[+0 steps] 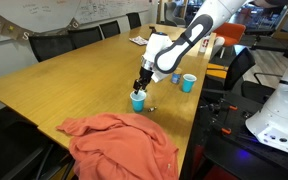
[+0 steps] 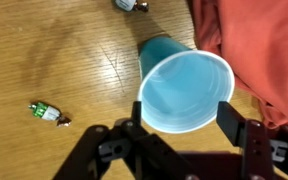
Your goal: Pour the sweets from the left blue cup onto the table then pick the sweets one at a time and put them in the right blue cup
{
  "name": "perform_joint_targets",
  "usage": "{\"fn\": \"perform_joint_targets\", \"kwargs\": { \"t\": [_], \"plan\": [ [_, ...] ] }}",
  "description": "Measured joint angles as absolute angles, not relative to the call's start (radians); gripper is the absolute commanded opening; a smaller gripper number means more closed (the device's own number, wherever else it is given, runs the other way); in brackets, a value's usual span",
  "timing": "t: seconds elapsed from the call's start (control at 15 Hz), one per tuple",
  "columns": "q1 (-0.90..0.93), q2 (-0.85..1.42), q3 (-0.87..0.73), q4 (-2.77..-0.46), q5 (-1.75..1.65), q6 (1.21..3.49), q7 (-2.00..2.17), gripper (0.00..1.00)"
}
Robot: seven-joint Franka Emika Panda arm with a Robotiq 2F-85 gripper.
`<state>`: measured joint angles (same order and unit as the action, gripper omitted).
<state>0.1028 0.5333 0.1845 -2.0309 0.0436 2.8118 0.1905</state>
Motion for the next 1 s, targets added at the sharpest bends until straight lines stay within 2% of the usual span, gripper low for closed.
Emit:
{"fn": "perform_joint_targets", "kwargs": {
  "t": [0.2, 0.4, 0.67, 1.0],
  "plan": [
    [0.092, 0.405, 0.223, -2.105, 0.072, 2.757, 0.098, 1.00],
    [0.077, 0.252, 0.241, -2.187, 0.088, 2.586, -0.027, 1.00],
    [0.072, 0.080, 0.188, -2.288, 0.041, 2.373, -0.172, 1.00],
    [0.071, 0.017, 0.126, -2.378, -0.101, 2.338, -0.178, 1.00]
  ]
}}
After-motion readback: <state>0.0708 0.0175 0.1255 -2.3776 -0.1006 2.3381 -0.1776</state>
